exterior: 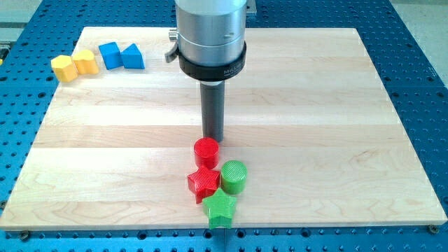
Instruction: Slide the green star to the right of the green circle
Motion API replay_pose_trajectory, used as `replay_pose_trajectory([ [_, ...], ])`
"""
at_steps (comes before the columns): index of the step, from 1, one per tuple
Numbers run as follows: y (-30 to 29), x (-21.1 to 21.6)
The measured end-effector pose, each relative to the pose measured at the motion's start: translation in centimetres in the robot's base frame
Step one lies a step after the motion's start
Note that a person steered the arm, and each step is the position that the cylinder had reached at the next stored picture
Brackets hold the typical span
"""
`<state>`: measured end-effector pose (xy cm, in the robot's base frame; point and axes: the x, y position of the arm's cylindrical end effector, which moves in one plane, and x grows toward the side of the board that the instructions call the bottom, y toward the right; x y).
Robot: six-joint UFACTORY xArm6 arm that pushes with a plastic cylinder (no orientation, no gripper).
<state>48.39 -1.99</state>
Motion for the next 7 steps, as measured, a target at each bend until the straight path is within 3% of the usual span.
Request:
replay_pose_trajectory([
  [3, 2.2, 2.1],
  [4, 7.9, 0.5],
  [6, 19.2, 12.6],
  [7, 17.9, 13.5],
])
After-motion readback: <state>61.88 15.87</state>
